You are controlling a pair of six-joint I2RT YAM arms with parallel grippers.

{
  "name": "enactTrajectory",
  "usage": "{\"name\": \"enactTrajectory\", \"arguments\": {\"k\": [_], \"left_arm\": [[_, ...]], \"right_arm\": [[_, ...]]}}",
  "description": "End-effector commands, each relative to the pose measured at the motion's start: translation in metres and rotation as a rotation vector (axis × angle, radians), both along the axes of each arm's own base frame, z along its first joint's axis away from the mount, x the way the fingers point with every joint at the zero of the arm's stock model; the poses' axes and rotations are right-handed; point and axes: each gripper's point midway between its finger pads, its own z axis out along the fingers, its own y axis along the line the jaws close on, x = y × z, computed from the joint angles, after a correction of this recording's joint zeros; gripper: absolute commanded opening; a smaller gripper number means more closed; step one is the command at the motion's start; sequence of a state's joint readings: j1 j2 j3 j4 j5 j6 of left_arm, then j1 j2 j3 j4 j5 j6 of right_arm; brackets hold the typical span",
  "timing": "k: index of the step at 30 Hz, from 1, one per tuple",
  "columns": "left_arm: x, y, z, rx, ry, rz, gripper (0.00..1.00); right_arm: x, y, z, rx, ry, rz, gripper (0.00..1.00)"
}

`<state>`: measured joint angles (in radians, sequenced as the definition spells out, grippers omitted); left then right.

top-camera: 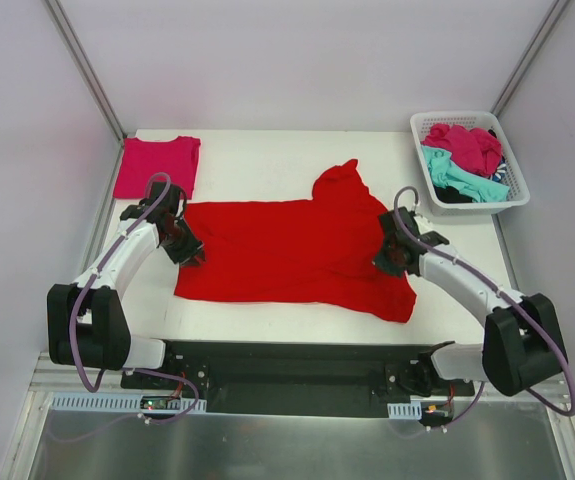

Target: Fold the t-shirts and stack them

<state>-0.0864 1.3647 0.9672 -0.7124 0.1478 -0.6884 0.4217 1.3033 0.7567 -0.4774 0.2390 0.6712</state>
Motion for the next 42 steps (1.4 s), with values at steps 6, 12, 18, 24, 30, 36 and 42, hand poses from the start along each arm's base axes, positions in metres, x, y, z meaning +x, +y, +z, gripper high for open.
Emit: {"name": "enactTrajectory", "arguments": {"k": [6, 12, 18, 24, 30, 36, 42], "left_arm": [[0.0, -0.001, 0.006, 0.011, -0.015, -0.028, 0.19], [0.002, -0.002, 0.006, 0.008, -0.014, -0.029, 0.19], [0.002, -0.002, 0.007, 0.007, -0.013, -0.025, 0.19], [0.002, -0.003, 0.007, 0.002, -0.014, -0.028, 0.19], [0.0, -0.005, 0.006, -0.007, -0.009, -0.039, 0.19], [-0.002, -0.005, 0.006, -0.013, -0.011, -0.046, 0.19], [-0.003, -0.006, 0.009, -0.02, -0.021, -0.051, 0.2]], "right_arm": [[0.064, 0.039, 0.044, -0.011, -0.051, 0.154, 0.01], [0.086, 0.09, 0.029, 0.028, 0.021, 0.288, 0.01], [0.097, 0.143, 0.018, 0.045, 0.046, 0.394, 0.01], [0.106, 0.178, 0.019, 0.042, 0.044, 0.461, 0.01], [0.117, 0.178, 0.02, 0.008, 0.03, 0.469, 0.01], [0.125, 0.17, 0.014, -0.019, 0.039, 0.472, 0.01], [0.128, 0.157, -0.001, -0.032, 0.066, 0.461, 0.01]]}}
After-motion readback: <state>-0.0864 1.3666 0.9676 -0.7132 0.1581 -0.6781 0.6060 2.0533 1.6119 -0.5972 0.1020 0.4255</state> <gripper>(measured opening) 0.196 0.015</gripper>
